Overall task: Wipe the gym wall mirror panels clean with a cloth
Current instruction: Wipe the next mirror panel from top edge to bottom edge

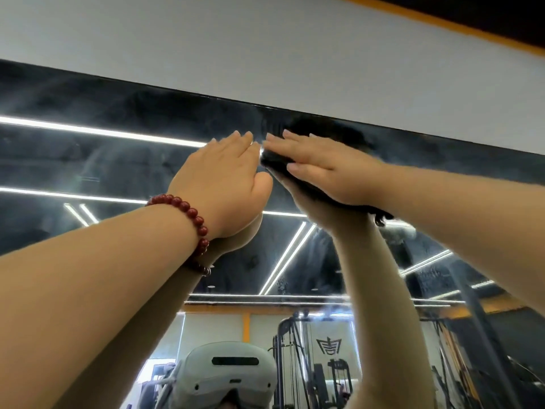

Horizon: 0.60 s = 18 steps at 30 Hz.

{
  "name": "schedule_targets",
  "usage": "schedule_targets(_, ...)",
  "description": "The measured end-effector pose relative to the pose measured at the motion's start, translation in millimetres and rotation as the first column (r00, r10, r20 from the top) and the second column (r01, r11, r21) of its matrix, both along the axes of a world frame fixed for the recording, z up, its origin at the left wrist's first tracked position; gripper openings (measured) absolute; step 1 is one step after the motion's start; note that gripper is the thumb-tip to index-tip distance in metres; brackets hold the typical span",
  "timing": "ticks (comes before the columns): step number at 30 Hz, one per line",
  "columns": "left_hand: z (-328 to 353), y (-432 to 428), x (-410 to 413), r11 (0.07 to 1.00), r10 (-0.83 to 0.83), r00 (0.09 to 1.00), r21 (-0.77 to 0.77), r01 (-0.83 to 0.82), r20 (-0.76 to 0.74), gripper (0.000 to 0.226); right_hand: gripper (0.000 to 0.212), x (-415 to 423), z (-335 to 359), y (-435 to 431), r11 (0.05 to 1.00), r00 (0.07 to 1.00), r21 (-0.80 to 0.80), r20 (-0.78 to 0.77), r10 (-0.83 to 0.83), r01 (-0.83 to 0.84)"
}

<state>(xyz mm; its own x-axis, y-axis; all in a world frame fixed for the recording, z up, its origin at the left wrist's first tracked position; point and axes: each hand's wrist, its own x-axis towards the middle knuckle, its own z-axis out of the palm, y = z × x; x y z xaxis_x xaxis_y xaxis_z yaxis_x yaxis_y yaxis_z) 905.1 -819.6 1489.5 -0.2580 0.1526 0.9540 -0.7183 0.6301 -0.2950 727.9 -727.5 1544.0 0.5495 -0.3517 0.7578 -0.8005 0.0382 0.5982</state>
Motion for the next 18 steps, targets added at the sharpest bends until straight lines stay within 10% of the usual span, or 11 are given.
schedule_targets(5,-4.0,1.6,1.3,1.000,0.001,1.000,-0.030,-0.001,0.004,0.081,0.046,-25.6,-67.5,20.4,0.992,0.987,0.087,-0.139,-0.079,0.092)
schedule_targets(12,-12.2,8.3,6.2,1.000,-0.011,0.994,0.017,0.009,0.109,0.075,0.051,-9.7,6.8,13.2,0.993,0.960,-0.079,0.272,-0.059,0.084)
schedule_targets(18,-55.1,4.4,15.1,0.999,0.027,0.979,0.011,-0.030,0.204,0.079,0.052,-22.0,-97.1,13.6,0.995,0.986,0.020,-0.134,-0.097,0.100)
